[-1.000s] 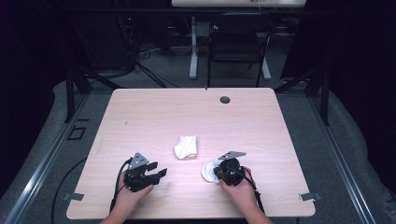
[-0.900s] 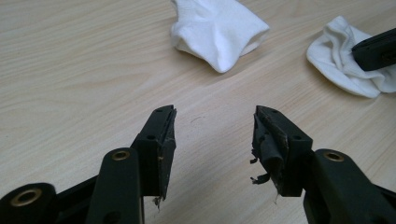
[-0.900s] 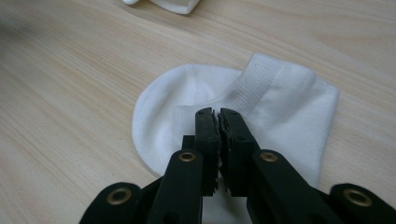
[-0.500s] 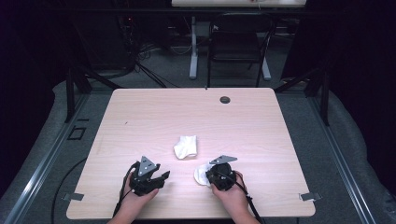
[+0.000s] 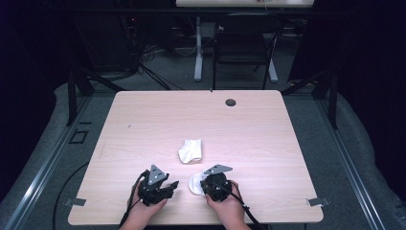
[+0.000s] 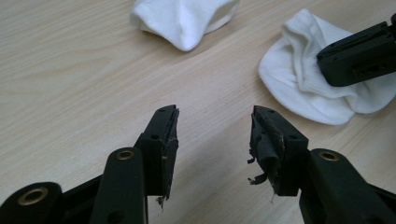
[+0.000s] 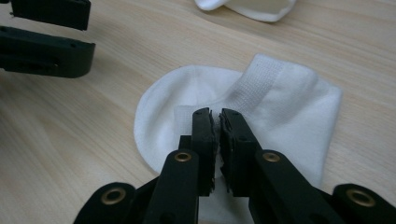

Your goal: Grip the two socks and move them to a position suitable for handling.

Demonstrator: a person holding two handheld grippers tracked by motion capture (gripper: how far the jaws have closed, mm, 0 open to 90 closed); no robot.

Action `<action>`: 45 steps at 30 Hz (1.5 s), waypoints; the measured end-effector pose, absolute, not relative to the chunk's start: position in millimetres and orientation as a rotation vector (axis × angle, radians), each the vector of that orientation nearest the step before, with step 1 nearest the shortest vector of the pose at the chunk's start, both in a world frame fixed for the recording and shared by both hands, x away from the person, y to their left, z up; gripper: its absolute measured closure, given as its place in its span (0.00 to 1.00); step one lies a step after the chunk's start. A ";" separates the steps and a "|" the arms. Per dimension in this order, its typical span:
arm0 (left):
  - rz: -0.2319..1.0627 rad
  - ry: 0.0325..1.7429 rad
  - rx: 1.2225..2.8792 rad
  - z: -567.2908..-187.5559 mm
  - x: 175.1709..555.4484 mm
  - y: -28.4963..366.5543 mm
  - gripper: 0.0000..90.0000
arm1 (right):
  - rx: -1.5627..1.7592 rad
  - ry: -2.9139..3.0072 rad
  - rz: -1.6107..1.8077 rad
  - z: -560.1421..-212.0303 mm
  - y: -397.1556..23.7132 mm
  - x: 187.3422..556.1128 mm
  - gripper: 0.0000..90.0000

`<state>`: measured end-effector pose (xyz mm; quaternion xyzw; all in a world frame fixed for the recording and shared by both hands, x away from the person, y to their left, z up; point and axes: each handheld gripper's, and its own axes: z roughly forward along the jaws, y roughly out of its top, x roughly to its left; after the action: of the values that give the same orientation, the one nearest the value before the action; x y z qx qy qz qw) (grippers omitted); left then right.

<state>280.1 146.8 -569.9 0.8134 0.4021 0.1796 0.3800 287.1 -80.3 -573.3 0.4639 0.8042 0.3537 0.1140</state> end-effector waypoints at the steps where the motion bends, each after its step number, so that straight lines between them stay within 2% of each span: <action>1: 0.459 1.027 2.077 -569.9 280.1 146.8 0.57 | 1.360 2.358 1.037 -573.3 -80.3 287.1 0.93; 13: 0.437 1.018 2.092 -573.4 280.8 137.8 0.57 | 1.371 2.365 1.102 -576.5 -68.4 283.5 0.91; 19: 0.412 1.024 2.082 -573.9 282.6 134.6 0.57 | 1.362 2.364 1.151 -578.4 -62.0 282.3 0.85; 29: 0.426 0.985 2.111 -577.5 282.3 126.6 0.58 | 1.221 2.335 1.221 -568.0 -63.6 276.1 0.79; 34: 0.420 1.001 2.085 -575.0 282.7 128.0 0.58 | 1.105 2.374 1.109 -575.0 -55.4 273.4 0.76; 37: 0.415 0.997 2.079 -573.9 283.3 128.9 0.58 | 1.094 2.394 1.070 -578.2 -53.5 273.3 0.76; 45: 0.422 0.993 2.107 -578.5 284.7 126.2 0.58 | 1.133 2.390 1.092 -581.5 -53.7 274.9 0.88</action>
<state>284.7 126.2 -578.5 0.8242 0.3884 0.1649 0.3776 274.9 -53.7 -581.5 0.3921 0.8271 0.3777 0.1394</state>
